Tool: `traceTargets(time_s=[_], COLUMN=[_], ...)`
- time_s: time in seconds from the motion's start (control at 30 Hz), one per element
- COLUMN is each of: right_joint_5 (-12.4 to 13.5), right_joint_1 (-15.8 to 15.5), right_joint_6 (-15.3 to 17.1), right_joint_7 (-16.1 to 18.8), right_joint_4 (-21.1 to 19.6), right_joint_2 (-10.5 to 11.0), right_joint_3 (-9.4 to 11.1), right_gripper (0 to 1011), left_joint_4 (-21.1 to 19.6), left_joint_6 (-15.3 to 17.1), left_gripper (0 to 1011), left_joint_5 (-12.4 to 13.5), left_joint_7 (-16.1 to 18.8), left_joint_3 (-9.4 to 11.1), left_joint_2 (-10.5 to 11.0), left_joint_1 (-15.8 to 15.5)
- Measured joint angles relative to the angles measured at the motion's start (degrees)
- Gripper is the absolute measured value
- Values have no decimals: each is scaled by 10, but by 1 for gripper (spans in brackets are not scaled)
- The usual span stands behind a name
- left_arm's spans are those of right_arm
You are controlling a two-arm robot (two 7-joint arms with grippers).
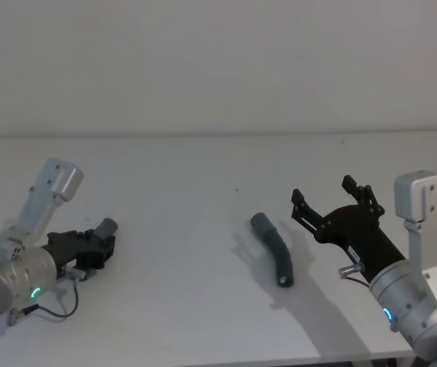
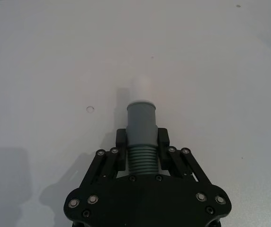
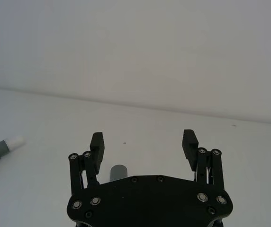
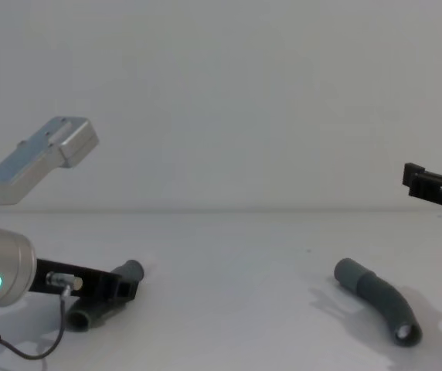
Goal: Use both hands to pick up one end of the pipe from the table, align the ends, and insert them.
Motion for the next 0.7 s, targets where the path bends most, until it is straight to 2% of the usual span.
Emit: traceTargets(time_s=[0.03, 0.1, 0.53, 0.7], right_joint_5=[0, 0, 0, 0], right_joint_1=[0, 0, 0, 0], right_joint_6=[0, 0, 0, 0], right_joint_7=[0, 0, 0, 0], right_joint_4=[0, 0, 0, 0], right_joint_2=[0, 0, 0, 0], right_joint_3=[0, 0, 0, 0], right_gripper=[1002, 1002, 1002, 1002], left_joint_4=[0, 1, 3, 4], left_joint_6=[0, 0, 0, -12], left_gripper=[360, 329, 329, 329], left_joint_5=[0, 0, 2, 6], left_joint_7=[0, -1, -2, -10], left_joint_3=[0, 0, 1, 5], left_joint_2=[0, 0, -1, 0], left_joint_1=[0, -1, -2, -5])
